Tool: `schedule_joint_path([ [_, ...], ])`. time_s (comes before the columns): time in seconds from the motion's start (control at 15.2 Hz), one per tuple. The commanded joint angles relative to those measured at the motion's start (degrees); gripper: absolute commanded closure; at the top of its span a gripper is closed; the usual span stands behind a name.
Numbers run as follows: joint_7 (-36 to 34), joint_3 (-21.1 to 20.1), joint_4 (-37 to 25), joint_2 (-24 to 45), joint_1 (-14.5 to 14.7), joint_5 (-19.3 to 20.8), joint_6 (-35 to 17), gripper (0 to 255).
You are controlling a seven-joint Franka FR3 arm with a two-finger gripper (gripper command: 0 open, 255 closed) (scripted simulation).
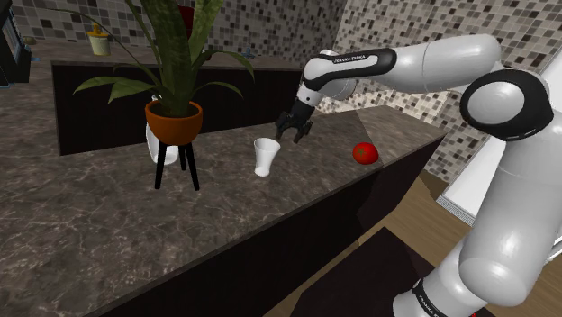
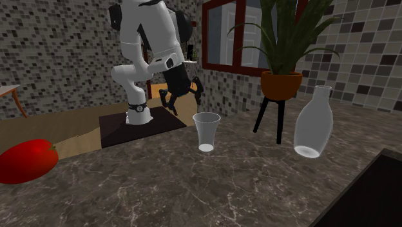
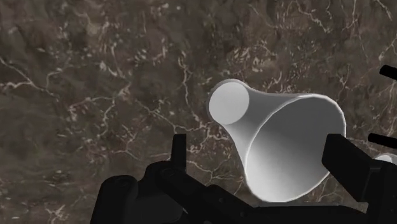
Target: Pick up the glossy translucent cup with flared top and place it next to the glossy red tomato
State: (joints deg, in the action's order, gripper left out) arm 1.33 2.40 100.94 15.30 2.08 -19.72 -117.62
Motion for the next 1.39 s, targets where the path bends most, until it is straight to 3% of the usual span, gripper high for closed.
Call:
schedule_joint_path([
  [0.0, 0.01, -0.29, -4.37, 4.67, -0.14, -0.97, -0.07, 0],
  [0.59, 0.47, -1.00, -3.45, 8.23, 0.58, -1.92, -4.65, 0],
  [1.06, 0.47, -1.01, -3.47, 8.24, 0.58, -1.92, -4.64, 0],
  [1.12, 0.47, -1.01, -3.47, 8.24, 0.58, -1.92, -4.64, 255],
  [1.32, 0.46, -1.01, -3.47, 8.24, 0.58, -1.92, -4.64, 255],
])
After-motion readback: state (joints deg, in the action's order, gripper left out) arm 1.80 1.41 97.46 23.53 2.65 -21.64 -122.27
